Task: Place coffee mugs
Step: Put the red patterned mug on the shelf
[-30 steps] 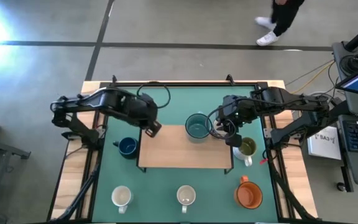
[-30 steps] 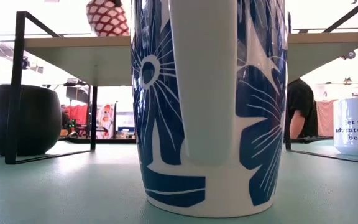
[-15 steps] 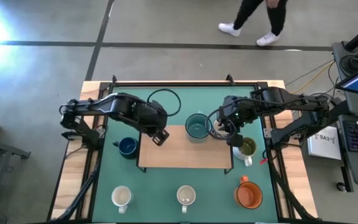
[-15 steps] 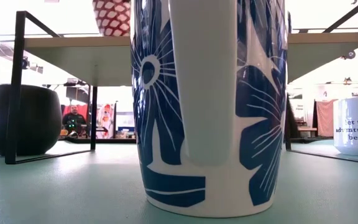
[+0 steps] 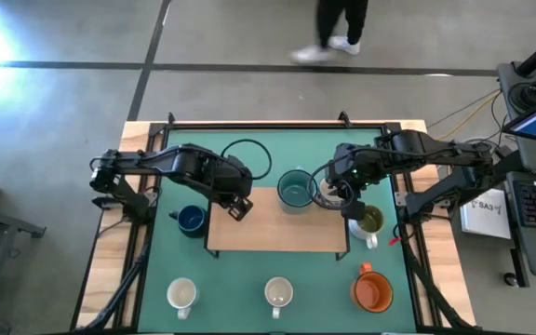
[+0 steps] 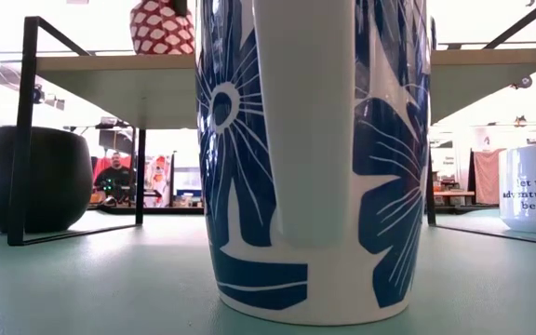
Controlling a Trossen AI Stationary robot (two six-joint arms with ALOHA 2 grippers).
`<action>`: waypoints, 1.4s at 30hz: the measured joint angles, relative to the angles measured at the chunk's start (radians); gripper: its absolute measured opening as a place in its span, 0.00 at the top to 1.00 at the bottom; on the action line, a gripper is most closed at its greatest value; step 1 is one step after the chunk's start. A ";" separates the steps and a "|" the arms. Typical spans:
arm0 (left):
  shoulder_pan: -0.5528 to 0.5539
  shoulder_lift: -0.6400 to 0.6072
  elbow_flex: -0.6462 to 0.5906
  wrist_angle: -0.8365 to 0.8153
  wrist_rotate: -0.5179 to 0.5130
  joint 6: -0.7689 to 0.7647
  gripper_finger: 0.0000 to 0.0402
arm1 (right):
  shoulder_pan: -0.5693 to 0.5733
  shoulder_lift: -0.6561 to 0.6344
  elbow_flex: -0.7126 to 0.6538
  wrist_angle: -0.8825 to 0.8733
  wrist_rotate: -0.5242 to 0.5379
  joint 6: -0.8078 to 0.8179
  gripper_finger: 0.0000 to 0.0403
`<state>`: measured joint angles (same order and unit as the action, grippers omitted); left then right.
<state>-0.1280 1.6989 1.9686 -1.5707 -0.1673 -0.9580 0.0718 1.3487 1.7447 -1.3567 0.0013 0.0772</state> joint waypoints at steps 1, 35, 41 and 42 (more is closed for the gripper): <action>0.000 0.000 0.000 0.000 0.001 -0.003 0.98 | 0.000 0.000 0.000 0.000 0.000 0.000 0.83; 0.008 0.002 -0.091 -0.003 0.079 0.085 0.88 | 0.000 0.000 0.000 0.000 0.000 0.003 0.83; 0.008 0.002 -0.113 0.002 0.096 0.083 0.86 | 0.000 0.000 0.000 0.000 0.000 0.003 0.83; 0.008 0.002 -0.113 0.003 0.096 0.081 0.86 | 0.000 0.000 0.000 0.000 0.000 0.003 0.83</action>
<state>-0.1200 1.7012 1.8553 -1.5677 -0.0715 -0.8768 0.0719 1.3483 1.7447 -1.3563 0.0013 0.0799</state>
